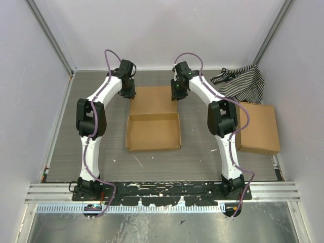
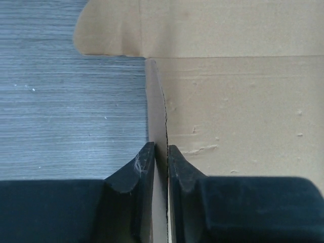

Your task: Fold the paper box

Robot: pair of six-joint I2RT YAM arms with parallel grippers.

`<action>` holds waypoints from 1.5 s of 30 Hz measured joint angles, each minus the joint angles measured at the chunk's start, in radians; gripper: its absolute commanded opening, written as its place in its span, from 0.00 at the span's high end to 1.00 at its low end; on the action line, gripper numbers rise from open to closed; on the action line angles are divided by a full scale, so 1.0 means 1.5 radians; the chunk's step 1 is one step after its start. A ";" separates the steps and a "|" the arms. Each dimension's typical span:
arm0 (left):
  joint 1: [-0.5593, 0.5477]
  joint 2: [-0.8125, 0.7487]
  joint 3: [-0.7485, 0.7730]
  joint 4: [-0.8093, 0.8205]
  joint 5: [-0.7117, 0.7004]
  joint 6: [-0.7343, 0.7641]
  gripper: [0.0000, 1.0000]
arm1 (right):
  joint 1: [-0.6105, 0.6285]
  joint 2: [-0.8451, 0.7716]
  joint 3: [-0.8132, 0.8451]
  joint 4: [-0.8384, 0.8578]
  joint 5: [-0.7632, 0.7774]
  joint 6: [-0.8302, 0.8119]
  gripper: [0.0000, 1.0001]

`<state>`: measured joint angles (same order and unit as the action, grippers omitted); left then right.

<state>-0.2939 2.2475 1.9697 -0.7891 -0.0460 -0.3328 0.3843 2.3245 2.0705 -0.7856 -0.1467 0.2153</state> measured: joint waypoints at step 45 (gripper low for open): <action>-0.005 -0.382 -0.816 1.205 0.001 0.110 1.00 | -0.139 -0.191 -0.059 0.032 -0.224 -0.183 0.46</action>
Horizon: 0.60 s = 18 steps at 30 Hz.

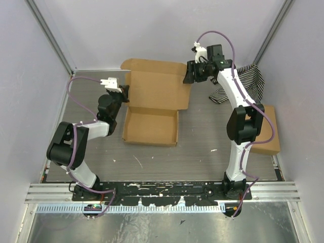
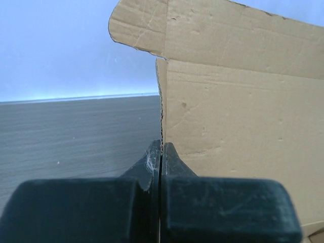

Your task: Fold the paper box

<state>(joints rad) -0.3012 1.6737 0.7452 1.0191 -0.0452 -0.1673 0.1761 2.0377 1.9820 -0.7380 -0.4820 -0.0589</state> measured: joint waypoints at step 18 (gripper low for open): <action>0.000 -0.014 -0.013 0.082 0.039 0.000 1.00 | 0.011 0.025 0.051 -0.036 -0.039 -0.014 0.57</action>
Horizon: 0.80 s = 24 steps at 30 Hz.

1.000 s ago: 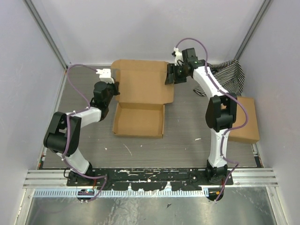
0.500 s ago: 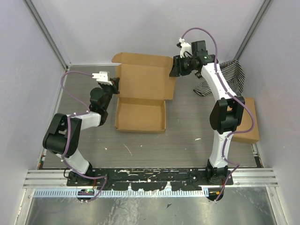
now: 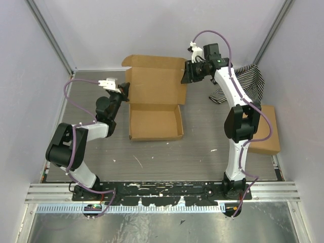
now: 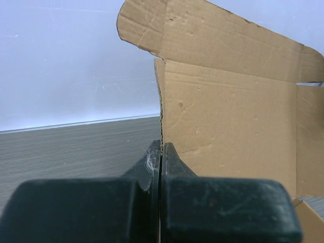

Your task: Fold the paper box

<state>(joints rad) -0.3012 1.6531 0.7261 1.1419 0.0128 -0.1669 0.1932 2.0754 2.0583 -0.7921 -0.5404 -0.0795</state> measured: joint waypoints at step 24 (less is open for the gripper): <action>-0.003 -0.052 0.157 -0.326 -0.053 0.041 0.39 | 0.071 -0.075 -0.150 0.161 0.276 0.007 0.99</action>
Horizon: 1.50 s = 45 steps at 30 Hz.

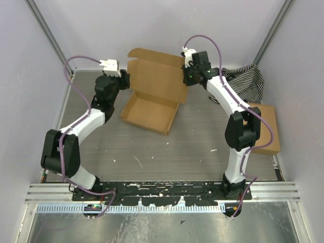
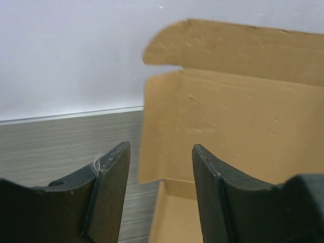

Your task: Fold the paper box

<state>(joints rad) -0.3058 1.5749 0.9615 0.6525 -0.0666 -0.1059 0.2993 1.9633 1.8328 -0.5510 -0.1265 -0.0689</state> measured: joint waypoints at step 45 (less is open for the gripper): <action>0.042 0.212 0.550 -0.734 0.091 0.073 0.37 | -0.002 -0.119 -0.129 0.073 -0.056 -0.110 0.99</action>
<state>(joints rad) -0.2428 1.8935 1.7859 -0.4492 0.0704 0.0040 0.2970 1.7844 1.6398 -0.4416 -0.2108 -0.2340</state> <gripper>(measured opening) 0.634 0.046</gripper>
